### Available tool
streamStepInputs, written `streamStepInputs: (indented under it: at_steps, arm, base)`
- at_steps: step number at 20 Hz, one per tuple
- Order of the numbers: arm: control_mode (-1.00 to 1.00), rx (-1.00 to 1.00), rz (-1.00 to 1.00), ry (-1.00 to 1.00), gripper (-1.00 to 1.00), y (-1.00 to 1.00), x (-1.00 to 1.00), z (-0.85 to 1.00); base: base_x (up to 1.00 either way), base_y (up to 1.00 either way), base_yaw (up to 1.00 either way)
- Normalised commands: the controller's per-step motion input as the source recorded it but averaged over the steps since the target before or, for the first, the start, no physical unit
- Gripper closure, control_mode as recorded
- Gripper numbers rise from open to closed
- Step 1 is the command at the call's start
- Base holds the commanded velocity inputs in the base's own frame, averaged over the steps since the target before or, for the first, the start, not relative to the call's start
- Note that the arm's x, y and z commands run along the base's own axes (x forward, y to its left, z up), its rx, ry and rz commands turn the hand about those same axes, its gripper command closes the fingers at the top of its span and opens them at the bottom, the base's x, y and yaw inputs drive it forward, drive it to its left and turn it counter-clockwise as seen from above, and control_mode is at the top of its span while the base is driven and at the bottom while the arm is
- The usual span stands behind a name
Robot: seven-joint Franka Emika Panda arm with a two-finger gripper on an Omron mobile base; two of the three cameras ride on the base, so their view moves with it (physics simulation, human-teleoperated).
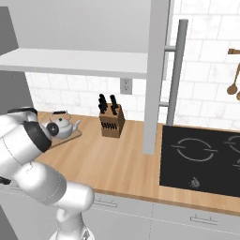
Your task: Pick the kettle from the counter and place it on the tray. Then pick the mug from the cabinet and place it on the tray. Then close the cabinet doors.
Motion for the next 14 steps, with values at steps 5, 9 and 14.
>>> streamStepInputs:
  at_steps: [5, 9, 14]
  arm:
    - [-1.0, 0.0, 0.0, 0.11, 1.0, 0.0, 0.0, -0.1]
    - [-1.0, 0.0, 0.0, 0.15, 1.0, 0.0, 0.0, -0.08]
    - [-1.0, 0.0, 0.0, 0.16, 1.0, 0.0, 0.0, -0.12]
  base:
    - [0.0, 0.0, 0.0]
    - [0.0, 0.0, 0.0]
    - [0.0, 0.0, 0.0]
